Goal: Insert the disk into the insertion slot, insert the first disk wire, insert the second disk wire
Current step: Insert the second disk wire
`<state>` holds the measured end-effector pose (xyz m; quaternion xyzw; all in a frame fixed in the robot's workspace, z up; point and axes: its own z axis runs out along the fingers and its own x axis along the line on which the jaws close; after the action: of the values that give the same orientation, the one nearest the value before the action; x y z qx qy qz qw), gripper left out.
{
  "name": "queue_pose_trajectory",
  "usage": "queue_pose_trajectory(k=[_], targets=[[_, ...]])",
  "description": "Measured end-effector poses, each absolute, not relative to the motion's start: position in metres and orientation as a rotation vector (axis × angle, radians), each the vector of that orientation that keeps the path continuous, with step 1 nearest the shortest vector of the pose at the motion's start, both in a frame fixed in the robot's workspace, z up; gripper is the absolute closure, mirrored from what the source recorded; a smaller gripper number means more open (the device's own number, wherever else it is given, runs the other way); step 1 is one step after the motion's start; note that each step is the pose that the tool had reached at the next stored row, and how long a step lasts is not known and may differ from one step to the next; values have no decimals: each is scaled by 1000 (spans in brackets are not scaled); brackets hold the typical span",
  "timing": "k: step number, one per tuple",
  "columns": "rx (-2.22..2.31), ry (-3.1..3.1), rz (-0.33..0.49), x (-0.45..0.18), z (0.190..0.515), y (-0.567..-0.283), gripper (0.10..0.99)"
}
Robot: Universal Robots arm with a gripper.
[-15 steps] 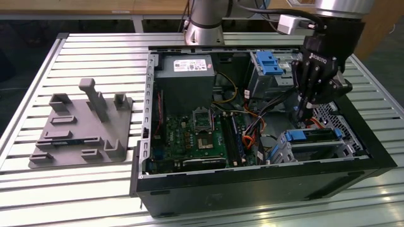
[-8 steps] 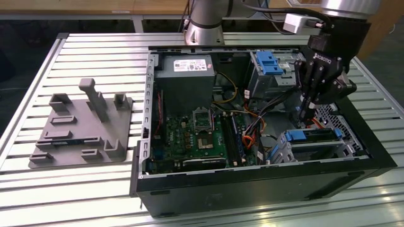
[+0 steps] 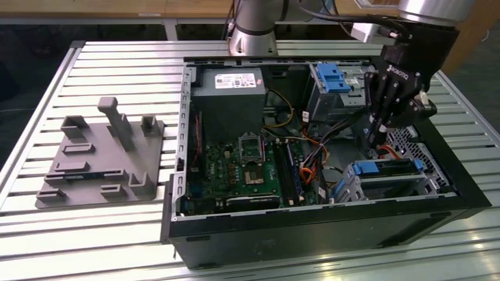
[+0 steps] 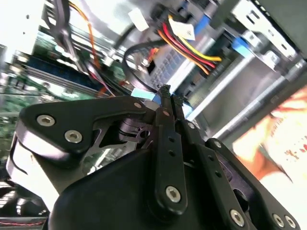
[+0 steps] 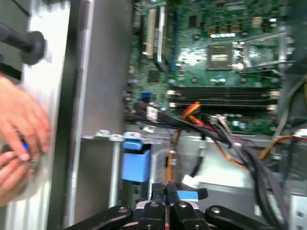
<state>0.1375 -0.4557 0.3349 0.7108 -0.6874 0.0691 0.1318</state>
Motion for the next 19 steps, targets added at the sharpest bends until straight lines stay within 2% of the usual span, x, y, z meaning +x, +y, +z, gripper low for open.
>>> queue_pose_trajectory(k=[12, 19], targets=[[2138, -2071, 53, 142, 335, -460, 945], [2133, -2065, 39, 145, 335, -468, 945]])
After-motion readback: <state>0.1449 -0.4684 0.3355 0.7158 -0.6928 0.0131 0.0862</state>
